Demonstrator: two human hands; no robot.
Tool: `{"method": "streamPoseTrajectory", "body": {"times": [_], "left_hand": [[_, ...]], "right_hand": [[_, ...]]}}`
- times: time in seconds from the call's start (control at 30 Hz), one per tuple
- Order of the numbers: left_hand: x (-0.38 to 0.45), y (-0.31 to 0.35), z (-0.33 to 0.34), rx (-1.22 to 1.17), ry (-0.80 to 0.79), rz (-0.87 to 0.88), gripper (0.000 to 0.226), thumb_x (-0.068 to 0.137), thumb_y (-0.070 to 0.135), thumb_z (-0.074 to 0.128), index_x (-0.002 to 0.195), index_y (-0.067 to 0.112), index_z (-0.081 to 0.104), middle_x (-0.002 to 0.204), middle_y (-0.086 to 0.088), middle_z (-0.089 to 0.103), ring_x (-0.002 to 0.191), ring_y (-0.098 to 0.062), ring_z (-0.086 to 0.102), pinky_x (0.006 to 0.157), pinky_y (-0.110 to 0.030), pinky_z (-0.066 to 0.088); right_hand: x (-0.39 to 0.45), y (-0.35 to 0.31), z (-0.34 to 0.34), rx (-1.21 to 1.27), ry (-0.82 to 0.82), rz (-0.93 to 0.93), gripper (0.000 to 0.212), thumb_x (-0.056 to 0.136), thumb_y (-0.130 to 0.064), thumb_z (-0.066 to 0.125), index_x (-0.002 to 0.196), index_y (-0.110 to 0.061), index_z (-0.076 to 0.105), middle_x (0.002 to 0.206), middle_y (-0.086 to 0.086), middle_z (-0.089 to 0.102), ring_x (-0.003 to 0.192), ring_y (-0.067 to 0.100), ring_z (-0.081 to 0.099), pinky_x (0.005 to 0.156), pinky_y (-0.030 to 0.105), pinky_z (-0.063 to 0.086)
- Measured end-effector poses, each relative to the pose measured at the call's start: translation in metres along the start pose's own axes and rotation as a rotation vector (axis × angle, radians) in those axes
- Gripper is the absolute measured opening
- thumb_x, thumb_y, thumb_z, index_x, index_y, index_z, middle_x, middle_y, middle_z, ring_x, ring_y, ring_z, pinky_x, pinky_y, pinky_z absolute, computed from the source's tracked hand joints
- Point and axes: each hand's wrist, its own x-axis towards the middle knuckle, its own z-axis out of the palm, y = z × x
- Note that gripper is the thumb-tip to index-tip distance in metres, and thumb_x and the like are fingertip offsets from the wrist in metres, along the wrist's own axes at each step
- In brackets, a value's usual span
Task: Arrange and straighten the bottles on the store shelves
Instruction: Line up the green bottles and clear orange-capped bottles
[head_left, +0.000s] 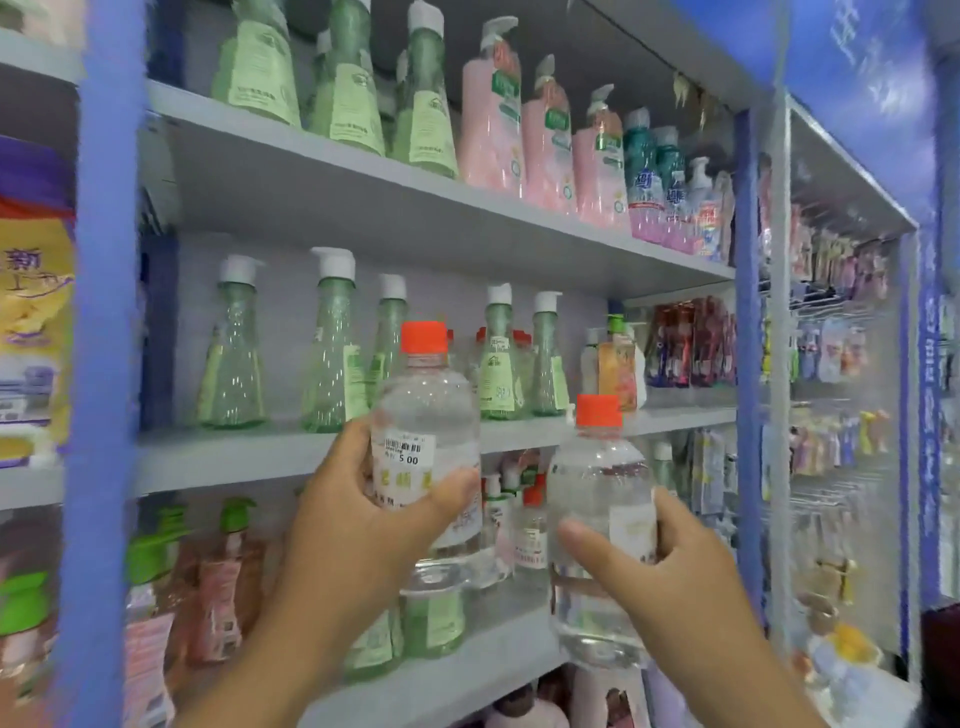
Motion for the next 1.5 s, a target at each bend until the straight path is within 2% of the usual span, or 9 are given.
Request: {"method": "streamPoseTrajectory", "body": {"times": [0.2,0.33,0.57,0.7,0.83,1.13,1.3,1.37,1.5], "left_hand": [[0.108,-0.024,0.054,0.255,0.074,0.024,0.063,0.049,0.093,0.062,0.102,0.060,0.054,0.089,0.036,0.070,0.071,0.008,0.068,0.061,-0.031,0.052],[0.174,-0.034,0.086,0.456,0.053,-0.072,0.064,0.046,0.092,0.065,0.091,0.047,0.060,0.076,0.030,0.069,0.062,0.001,0.065,0.057,-0.029,0.045],[0.241,-0.069,0.111,0.670,-0.035,-0.215,0.039,0.067,0.063,0.086,0.091,0.033,0.074,0.077,0.015,0.077,0.072,-0.004,0.071,0.070,-0.026,0.055],[0.258,-0.089,0.117,0.721,0.049,-0.352,0.056,0.061,0.069,0.086,0.095,0.028,0.072,0.087,0.006,0.078,0.077,-0.014,0.072,0.065,-0.028,0.056],[0.278,-0.097,0.134,0.999,0.065,-0.474,0.061,0.066,0.076,0.080,0.096,0.025,0.062,0.080,0.000,0.075,0.069,-0.014,0.071,0.055,-0.025,0.047],[0.278,-0.112,0.146,1.137,0.214,-0.418,0.047,0.092,0.052,0.070,0.123,0.018,0.065,0.117,-0.001,0.069,0.089,-0.014,0.059,0.066,-0.020,0.043],[0.235,-0.050,0.089,1.163,0.549,0.046,0.011,0.097,0.025,0.065,0.102,0.024,0.075,0.086,0.018,0.070,0.075,-0.001,0.063,0.066,-0.021,0.048],[0.219,-0.028,0.062,1.199,0.633,0.061,0.006,0.096,0.027,0.066,0.094,0.024,0.071,0.080,0.016,0.068,0.073,-0.002,0.063,0.059,-0.019,0.044],[0.200,-0.005,0.005,1.204,0.649,-0.175,0.015,0.097,0.033,0.066,0.097,0.018,0.071,0.087,0.002,0.073,0.081,-0.016,0.069,0.074,-0.034,0.058]], "right_hand": [[0.146,0.020,-0.030,-0.183,0.150,-0.282,0.089,0.049,-0.092,0.066,0.127,-0.052,0.050,0.084,-0.064,0.047,0.079,-0.036,0.050,0.055,0.002,0.044],[0.239,0.043,-0.063,-0.324,0.154,-0.347,0.042,0.070,-0.079,0.071,0.094,-0.047,0.058,0.080,-0.044,0.063,0.075,-0.024,0.058,0.056,0.002,0.042],[0.379,0.130,-0.089,-0.252,0.005,-0.067,0.085,0.073,-0.066,0.078,0.141,-0.022,0.053,0.135,0.005,0.063,0.120,0.030,0.060,0.100,0.047,0.051],[0.424,0.166,-0.087,-0.198,-0.055,-0.054,0.090,0.066,-0.077,0.073,0.140,-0.030,0.052,0.137,-0.005,0.059,0.112,0.021,0.061,0.075,0.033,0.052],[0.463,0.188,-0.074,-0.429,-0.165,-0.029,0.111,0.078,-0.081,0.056,0.152,-0.004,0.029,0.117,0.011,0.064,0.098,0.028,0.064,0.067,0.031,0.042],[0.503,0.221,-0.064,-0.796,-0.412,-0.079,0.081,0.101,-0.066,0.033,0.136,0.005,0.050,0.093,0.007,0.059,0.080,0.020,0.059,0.069,0.035,0.043],[0.489,0.217,-0.067,-0.807,0.017,-0.466,0.069,0.087,-0.059,0.062,0.127,-0.005,0.047,0.115,0.027,0.052,0.093,0.045,0.062,0.073,0.049,0.056],[0.468,0.189,-0.059,-0.644,0.132,-0.681,0.053,0.083,-0.052,0.065,0.116,-0.012,0.051,0.100,0.015,0.056,0.081,0.038,0.060,0.065,0.045,0.052],[0.411,0.102,-0.030,-0.241,-0.243,-0.680,0.022,0.082,-0.057,0.054,0.088,-0.037,0.063,0.078,-0.021,0.062,0.072,0.000,0.058,0.063,0.028,0.043]]}}
